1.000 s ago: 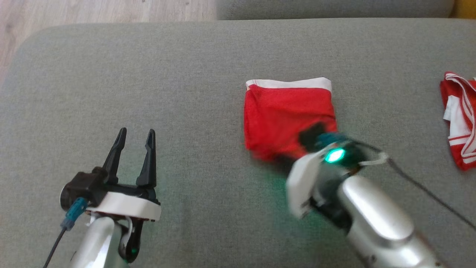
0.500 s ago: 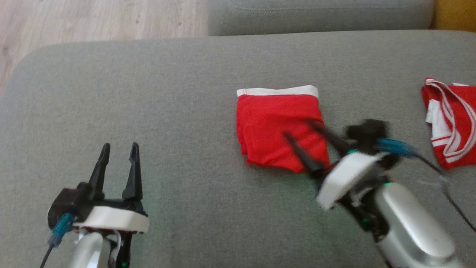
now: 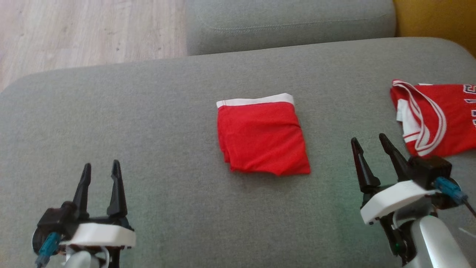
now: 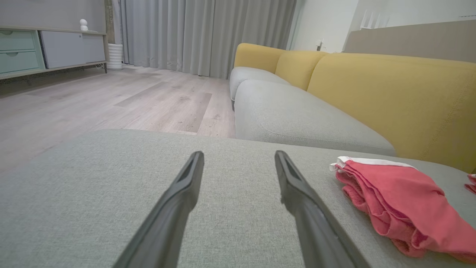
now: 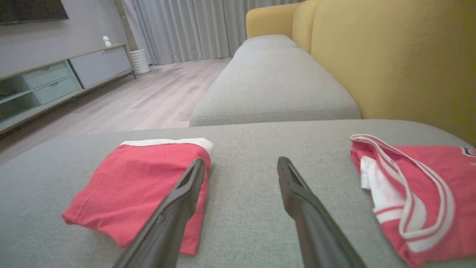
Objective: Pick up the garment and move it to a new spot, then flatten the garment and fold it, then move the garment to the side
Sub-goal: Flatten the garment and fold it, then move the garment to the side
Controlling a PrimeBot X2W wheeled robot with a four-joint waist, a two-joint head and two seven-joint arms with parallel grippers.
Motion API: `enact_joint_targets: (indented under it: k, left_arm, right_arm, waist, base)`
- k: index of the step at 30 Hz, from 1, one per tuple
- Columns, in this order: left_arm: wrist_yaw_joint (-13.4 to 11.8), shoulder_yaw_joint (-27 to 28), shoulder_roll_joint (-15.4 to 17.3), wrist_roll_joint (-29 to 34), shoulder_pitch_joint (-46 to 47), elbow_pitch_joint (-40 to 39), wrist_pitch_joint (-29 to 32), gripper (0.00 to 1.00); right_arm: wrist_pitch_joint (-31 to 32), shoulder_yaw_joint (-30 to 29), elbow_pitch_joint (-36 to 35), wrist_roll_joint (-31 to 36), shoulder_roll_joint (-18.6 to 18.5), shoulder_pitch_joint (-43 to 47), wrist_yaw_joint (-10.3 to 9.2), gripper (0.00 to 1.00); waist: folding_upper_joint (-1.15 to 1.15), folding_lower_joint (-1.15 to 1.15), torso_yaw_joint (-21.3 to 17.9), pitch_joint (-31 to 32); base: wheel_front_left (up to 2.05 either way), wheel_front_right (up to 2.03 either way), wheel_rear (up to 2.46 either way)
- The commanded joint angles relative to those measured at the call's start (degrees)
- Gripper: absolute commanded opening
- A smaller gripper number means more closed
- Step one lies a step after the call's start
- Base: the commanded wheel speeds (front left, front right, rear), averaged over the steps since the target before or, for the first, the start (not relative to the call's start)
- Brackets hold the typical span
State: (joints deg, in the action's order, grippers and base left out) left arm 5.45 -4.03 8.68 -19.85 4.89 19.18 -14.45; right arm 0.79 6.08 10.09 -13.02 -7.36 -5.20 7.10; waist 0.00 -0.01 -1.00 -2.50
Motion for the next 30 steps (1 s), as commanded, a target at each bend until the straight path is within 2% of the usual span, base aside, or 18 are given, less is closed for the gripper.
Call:
enact_joint_targets:
  k: [1, 22, 30]
  left_arm:
    - [-0.42, 2.26, 1.26, -0.22, 1.14, -1.88, -0.55, 1.0]
    - [-1.04, 1.34, 1.66, -0.83, 1.95, -0.8, -0.31, 1.0]
    - [-0.97, 0.14, 1.8, -0.46, 5.14, -2.59, 0.0, 1.0]
  right_arm:
    - [-0.67, 0.72, -1.53, 0.39, 0.46, -0.83, 0.39, 1.0]
    - [-0.22, 0.33, 0.41, -1.1, 1.79, -1.44, 0.39, 1.0]
    - [5.63, 2.08, -0.15, -2.79, 3.04, -8.73, 0.39, 1.0]
  waist:
    - [0.0, 0.01, -0.51, 0.38]
    - [0.0, 0.01, -0.77, 0.16]
    - [0.0, 0.01, 1.5, -4.59]
  base:
    - [0.0, 0.0, 0.0]
    - [0.0, 0.0, 0.0]
    - [0.0, 0.0, 0.0]
